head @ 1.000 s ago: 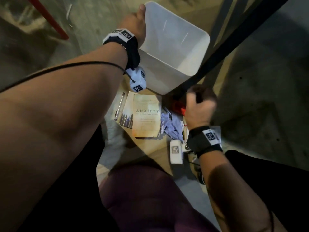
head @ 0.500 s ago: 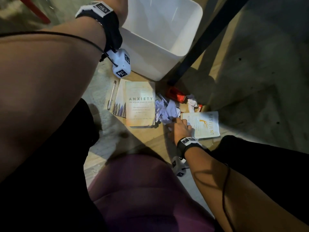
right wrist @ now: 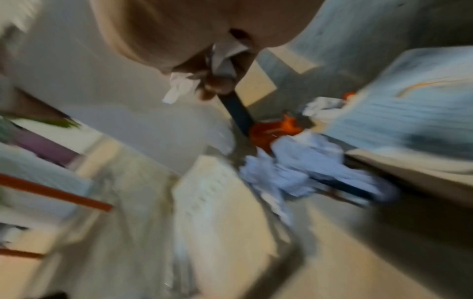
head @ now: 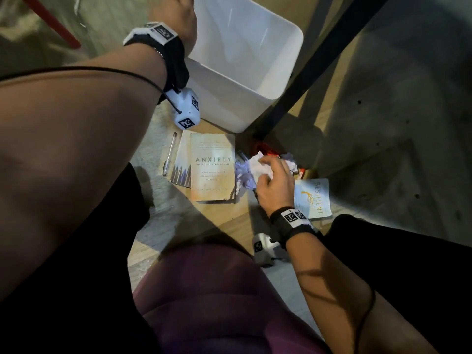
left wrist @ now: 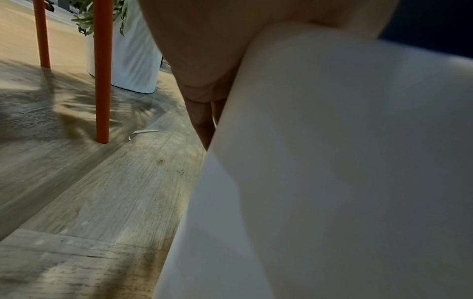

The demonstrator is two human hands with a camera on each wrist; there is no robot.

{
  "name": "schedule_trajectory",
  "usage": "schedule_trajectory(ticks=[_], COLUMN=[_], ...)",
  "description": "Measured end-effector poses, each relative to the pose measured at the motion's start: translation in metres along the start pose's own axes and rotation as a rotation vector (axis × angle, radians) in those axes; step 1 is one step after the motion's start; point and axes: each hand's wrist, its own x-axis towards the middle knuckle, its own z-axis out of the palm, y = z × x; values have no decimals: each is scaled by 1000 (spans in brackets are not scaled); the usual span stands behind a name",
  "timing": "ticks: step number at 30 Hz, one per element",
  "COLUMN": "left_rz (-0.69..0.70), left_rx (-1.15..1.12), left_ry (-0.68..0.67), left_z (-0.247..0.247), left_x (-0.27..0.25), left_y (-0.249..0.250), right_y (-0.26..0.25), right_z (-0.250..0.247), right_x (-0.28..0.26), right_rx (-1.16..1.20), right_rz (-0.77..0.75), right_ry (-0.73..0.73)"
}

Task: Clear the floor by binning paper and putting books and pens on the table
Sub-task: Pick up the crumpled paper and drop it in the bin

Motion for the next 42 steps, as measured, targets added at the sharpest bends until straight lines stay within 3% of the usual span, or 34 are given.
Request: schedule_trajectory(ticks=[3, 5, 9, 12, 14, 17, 18, 19, 21, 23, 25, 29, 35, 38, 42], left_rz=[232, 225, 208, 233, 282, 310, 317, 322, 311, 280, 229, 221, -56, -105, -110], left_rx=[-181, -309, -312, -255, -213, -219, -197, -191, -186, -186, -173, -143, 106, 175, 237], left_ry=[94, 112, 86, 80, 84, 86, 86, 86, 82, 105, 132, 136, 14, 23, 22], left_z=[-13, -23, -21, -25, -25, -24, -25, -24, -23, -22, -21, -6, -25, -24, -27], left_x=[1, -4, -6, -8, -11, -11, -11, -10, -11, -16, -19, 1, -36, -34, -39], left_y=[9, 10, 13, 10, 9, 12, 12, 10, 7, 9, 12, 12, 16, 15, 20], right_y=[-52, -92, -157, -184, -189, -177, -171, -165, -152, -129, -96, -9, 71, 82, 87], right_z=[-11, -24, -60, -76, -72, -59, -58, -60, -70, -80, -78, -34, 24, 40, 46], right_x=[22, 41, 87, 130, 156, 178, 179, 176, 165, 143, 110, 55, 22, 21, 28], right_rx=[141, 256, 496, 397, 228, -45, -65, -39, 100, 193, 177, 37, -356, -335, -320], right_rz=[-165, -259, -513, -626, -655, -586, -579, -588, -611, -506, -328, 82, 302, 387, 393], right_ry=[235, 301, 398, 510, 445, 78, 33, 60, 252, 407, 423, 167, -419, -459, -428])
